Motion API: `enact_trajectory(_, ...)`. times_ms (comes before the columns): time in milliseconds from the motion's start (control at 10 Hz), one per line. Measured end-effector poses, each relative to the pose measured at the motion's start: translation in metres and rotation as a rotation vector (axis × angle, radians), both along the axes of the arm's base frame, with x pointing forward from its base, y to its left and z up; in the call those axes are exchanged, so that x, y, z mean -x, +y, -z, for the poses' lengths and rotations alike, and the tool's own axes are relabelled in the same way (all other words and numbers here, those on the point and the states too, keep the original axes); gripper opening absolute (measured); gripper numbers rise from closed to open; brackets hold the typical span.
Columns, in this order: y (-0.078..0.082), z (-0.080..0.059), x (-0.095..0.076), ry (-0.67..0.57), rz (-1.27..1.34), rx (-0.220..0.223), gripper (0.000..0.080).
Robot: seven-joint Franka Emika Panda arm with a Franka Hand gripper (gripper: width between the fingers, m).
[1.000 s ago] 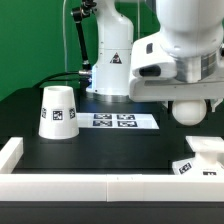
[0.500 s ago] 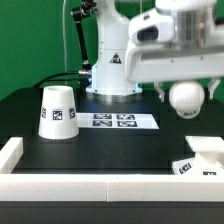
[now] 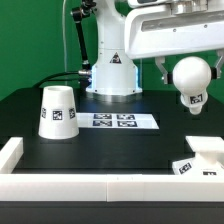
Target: Assemble lamp
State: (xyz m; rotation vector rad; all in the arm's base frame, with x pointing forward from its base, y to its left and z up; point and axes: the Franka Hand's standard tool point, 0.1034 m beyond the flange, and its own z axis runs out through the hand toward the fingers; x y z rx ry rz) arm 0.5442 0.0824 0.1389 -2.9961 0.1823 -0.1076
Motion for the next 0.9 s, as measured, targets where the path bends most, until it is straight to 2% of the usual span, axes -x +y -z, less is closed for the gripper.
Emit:
enact_trajectory(200,-0.003,0.001,-0.008,-0.123,0.008,0.018,0.0579)
enact_trajectory(300,-0.012,-0.001,-0.013,-0.224,-0.096,0.063,0.0579)
enact_trajectory(500,-0.013,-0.014,-0.026,-0.37,-0.138,0.1,0.0579)
enact_trajectory(600,-0.006,-0.014,-0.025,-0.389,-0.158,0.103,0.0579)
enact_trajectory(900,-0.005,-0.012,-0.025,-0.384,-0.156,0.102,0.0579)
